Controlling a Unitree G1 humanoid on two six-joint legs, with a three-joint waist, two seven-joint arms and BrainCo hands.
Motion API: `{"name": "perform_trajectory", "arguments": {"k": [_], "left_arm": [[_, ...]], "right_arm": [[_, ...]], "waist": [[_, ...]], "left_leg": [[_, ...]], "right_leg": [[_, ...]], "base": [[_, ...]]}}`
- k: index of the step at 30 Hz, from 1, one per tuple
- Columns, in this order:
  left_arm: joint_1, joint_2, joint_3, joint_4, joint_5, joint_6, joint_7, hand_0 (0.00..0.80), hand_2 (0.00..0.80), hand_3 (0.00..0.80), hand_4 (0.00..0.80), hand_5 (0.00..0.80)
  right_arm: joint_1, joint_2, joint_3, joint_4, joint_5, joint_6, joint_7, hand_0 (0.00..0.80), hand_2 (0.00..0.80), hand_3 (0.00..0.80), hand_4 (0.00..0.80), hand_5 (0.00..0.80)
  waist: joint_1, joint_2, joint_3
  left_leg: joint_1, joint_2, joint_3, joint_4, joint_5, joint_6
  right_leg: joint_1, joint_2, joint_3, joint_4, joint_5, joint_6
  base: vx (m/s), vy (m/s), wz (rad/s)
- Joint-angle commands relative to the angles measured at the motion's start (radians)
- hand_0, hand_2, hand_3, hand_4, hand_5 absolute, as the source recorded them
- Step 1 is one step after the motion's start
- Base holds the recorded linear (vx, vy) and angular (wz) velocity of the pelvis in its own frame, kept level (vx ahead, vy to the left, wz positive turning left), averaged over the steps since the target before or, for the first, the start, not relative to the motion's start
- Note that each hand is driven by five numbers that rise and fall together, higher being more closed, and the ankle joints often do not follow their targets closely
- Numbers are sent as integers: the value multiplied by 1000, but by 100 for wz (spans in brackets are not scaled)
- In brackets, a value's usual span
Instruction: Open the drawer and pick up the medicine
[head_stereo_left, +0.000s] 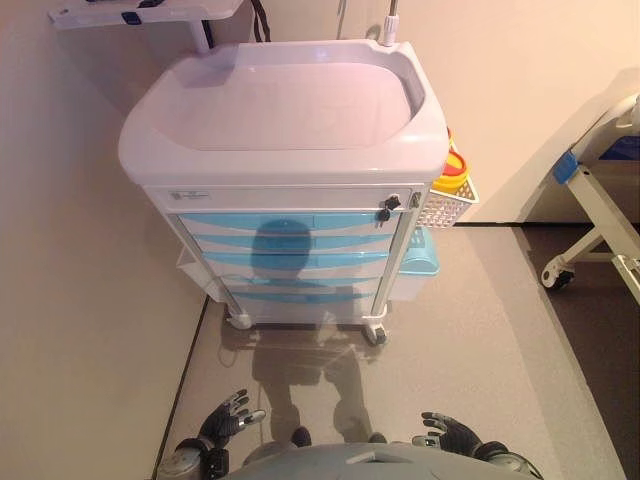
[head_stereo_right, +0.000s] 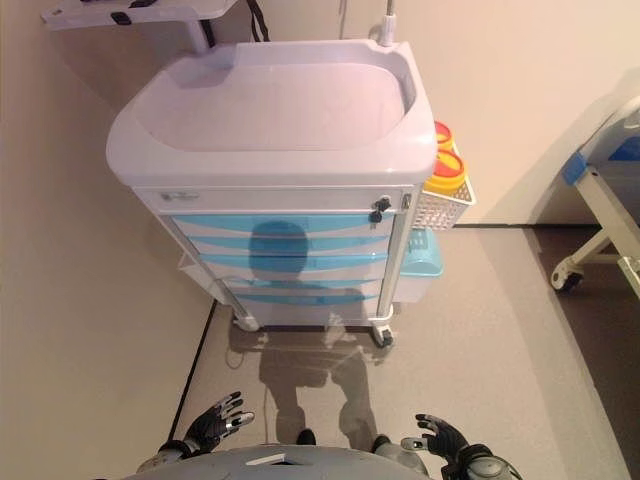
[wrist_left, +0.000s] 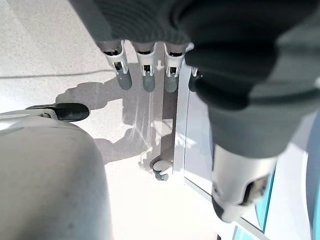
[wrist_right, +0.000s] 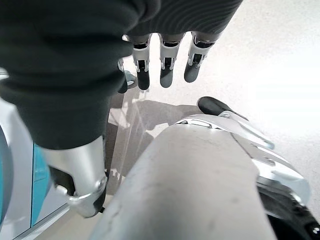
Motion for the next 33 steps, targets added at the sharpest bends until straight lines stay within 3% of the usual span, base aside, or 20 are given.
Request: {"name": "perform_trajectory", "arguments": {"k": [1, 10, 19, 33], "left_arm": [[-41, -19, 5, 38, 12, 9, -20, 0, 0, 0, 0, 0], [-45, -14, 5, 40, -18, 18, -22, 0, 0, 0, 0, 0], [-39, -10, 23, 61, 30, 31, 53, 0, 0, 0, 0, 0], [-35, -10, 31, 42, -30, -10, 67, 0, 0, 0, 0, 0]], "right_arm": [[-50, 4, 0, 30, -8, -17, -11, 0, 0, 0, 0, 0], [-50, 1, 7, 27, -30, -20, -29, 0, 0, 0, 0, 0], [-44, 7, 5, 32, -37, -34, -45, 0, 0, 0, 0, 0], [-43, -7, -5, -11, -11, -77, -133, 0, 0, 0, 0, 0]], "waist": [[3, -13, 10], [-1, -9, 10], [-2, -9, 10], [-3, -6, 59]], "left_leg": [[-5, -57, 50, 55, -136, 15], [1, -56, 52, 50, -137, 16], [-3, -51, 52, 55, -137, 15], [-50, -51, 61, 120, -158, 29]], "right_leg": [[4, -10, -14, 35, -54, 51], [7, -10, -14, 40, -60, 50], [4, -12, -13, 53, -69, 48], [-48, -27, -11, 115, -87, 42]], "base": [[0, 0, 0], [11, -2, -2], [43, -17, 0], [64, 18, 0]]}}
